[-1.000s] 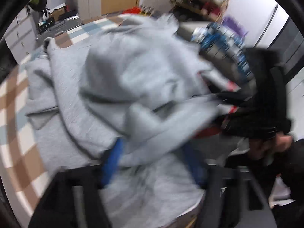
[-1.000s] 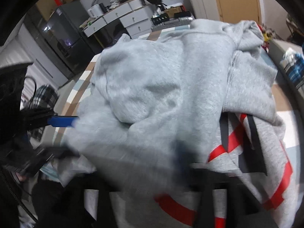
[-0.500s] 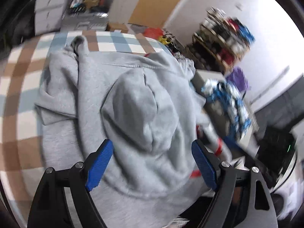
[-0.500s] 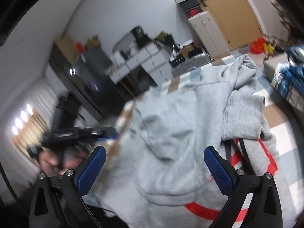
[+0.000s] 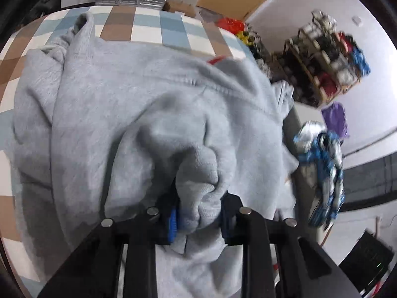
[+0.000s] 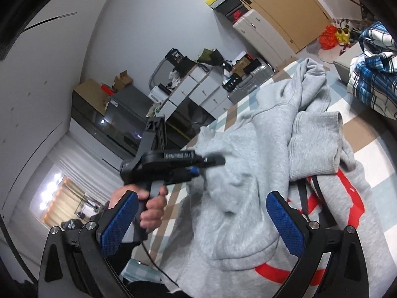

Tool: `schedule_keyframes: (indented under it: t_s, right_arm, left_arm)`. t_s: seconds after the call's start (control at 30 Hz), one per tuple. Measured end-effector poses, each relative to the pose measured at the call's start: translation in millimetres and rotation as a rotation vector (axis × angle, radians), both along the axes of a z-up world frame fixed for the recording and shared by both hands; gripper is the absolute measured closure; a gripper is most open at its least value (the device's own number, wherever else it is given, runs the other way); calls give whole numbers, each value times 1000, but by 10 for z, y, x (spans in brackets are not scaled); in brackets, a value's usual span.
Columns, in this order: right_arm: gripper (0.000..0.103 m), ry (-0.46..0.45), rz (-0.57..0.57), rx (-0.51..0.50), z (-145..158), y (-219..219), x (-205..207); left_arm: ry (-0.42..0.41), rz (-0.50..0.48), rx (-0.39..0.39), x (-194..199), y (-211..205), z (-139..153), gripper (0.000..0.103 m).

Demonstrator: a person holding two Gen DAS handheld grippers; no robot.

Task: Fold large clothes
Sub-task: 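Open both grippers and release the folded hoodie onto the bed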

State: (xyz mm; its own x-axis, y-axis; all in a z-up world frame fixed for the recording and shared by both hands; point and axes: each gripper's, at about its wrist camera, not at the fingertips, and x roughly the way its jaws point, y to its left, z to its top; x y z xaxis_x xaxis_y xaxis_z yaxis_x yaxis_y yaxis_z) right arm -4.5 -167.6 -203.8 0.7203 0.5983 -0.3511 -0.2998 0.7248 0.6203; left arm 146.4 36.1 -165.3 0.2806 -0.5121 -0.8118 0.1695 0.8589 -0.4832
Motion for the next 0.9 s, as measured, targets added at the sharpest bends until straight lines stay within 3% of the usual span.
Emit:
schedule_keyframes:
  t_s: [0.13,0.23,0.33,0.43,0.5,0.57,0.73,0.9]
  right_arm:
    - [0,14,0,9,-25,-1,26]
    - [0,23,-9,12,-43,-19,25]
    - [0,31,-24,20,-58,-64,19]
    - [0,32,-43,42,-63,-123,-3]
    - [0,35,-55,49,-71,-149,-14]
    - [0,47,-60,59,-86,-164,-17]
    - [0,73,-61,47,-104,-93,7]
    - [0,95,-54,-39,-127,89,31]
  left_arm:
    - [-62,26,-27,142,-17,326,90]
    - [-156,35,-50,199,-30,803,90]
    - [-314,36,-84,84,24,1388,90]
    - [-461,-10,-115,-317,94,1567,90]
    - [-490,-48,-109,-594,98,1357,90]
    - [-458,-81,-90,-838,114,980,90]
    - [-276,-85,-3,-1199,230,-165,89]
    - [-171,-61,-28,-1276,362,-612,83]
